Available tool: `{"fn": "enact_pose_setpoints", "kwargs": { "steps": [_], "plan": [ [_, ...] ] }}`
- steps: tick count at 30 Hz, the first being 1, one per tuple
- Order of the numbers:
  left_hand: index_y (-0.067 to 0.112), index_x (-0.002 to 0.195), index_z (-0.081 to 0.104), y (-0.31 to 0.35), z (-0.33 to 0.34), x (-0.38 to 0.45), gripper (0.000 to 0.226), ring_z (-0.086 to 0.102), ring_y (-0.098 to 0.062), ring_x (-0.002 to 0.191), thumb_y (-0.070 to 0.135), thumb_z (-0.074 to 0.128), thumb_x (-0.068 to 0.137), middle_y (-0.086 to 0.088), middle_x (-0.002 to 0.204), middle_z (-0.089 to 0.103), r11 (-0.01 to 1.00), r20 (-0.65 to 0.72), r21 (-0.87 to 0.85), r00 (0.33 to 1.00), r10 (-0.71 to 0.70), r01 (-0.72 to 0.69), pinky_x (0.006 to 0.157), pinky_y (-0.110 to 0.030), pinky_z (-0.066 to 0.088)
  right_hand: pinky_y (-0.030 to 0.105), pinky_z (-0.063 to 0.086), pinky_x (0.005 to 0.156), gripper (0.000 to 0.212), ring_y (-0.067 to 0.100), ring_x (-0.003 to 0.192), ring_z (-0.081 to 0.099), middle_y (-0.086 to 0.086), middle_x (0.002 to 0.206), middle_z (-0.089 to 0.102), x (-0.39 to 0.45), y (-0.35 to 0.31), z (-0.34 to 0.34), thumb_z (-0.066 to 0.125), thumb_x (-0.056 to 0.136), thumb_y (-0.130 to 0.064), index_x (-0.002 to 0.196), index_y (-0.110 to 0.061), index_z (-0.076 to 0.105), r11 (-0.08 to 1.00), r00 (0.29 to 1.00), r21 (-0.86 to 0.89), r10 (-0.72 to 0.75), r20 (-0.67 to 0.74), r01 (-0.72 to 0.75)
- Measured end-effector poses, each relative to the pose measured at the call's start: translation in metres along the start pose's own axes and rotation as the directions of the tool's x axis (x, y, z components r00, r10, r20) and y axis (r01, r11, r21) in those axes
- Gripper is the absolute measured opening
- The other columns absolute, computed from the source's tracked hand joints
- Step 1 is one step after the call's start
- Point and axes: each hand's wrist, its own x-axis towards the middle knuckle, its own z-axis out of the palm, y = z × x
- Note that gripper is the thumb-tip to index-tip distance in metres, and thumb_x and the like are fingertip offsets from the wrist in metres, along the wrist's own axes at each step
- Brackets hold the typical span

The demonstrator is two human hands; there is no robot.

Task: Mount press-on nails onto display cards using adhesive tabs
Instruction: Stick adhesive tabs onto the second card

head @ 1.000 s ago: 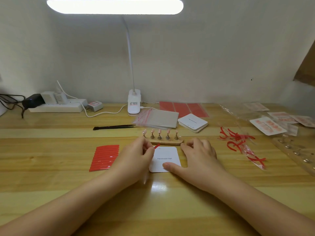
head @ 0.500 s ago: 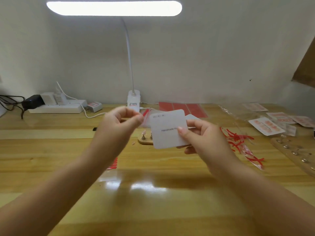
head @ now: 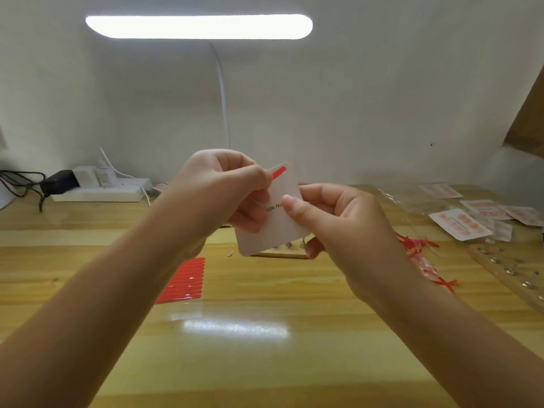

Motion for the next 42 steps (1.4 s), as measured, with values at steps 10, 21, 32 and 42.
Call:
{"fn": "enact_pose_setpoints", "kwargs": {
  "steps": [10,21,32,42],
  "plan": [
    [0.005,0.075,0.052,-0.010,-0.008,0.004,0.019,0.055,-0.015,0.038,0.006,0.045,0.093,-0.007,0.054,0.061,0.960,0.077,-0.205,0.981,-0.177,0.189,0.037,-0.020,0.046,0.017,0.042,0.046,0.007,0.005,0.055,0.058,-0.003,0.070,0.069,0.001,0.005,-0.004,0.068,0.087,-0.017,0.085,-0.013,0.074,0.974,0.983,0.136,0.182,0.024,-0.183],
    [0.010,0.063,0.054,-0.010,-0.011,0.006,0.030,0.052,-0.014,0.039,0.007,0.041,0.091,-0.004,0.052,0.057,0.940,0.122,-0.288,0.981,-0.154,0.183,0.039,-0.019,0.046,0.018,0.048,0.054,0.021,0.007,0.065,0.065,-0.001,0.080,0.074,0.000,0.004,-0.007,0.070,0.075,-0.026,0.094,-0.018,0.073,0.984,0.989,0.123,0.120,0.082,-0.130],
    [0.011,0.065,0.051,-0.011,-0.011,0.005,0.024,0.050,-0.014,0.038,0.006,0.047,0.088,-0.003,0.051,0.056,0.962,0.096,-0.248,0.991,-0.092,0.114,0.038,-0.019,0.044,0.018,0.050,0.056,0.041,0.009,0.067,0.067,0.001,0.079,0.074,0.000,0.001,-0.008,0.071,0.066,-0.028,0.102,-0.009,0.070,0.963,0.985,0.227,0.123,0.120,-0.147],
    [0.008,0.065,0.057,-0.016,-0.006,-0.001,0.022,0.047,-0.015,0.038,0.005,0.059,0.086,-0.006,0.054,0.060,0.998,0.092,0.059,0.996,0.021,-0.027,0.037,-0.020,0.039,0.027,0.056,0.060,0.013,0.019,0.076,0.071,0.010,0.091,0.074,-0.003,-0.001,-0.006,0.064,0.088,-0.009,0.098,-0.015,0.071,0.967,0.975,0.165,0.171,0.141,-0.194]
  ]
}}
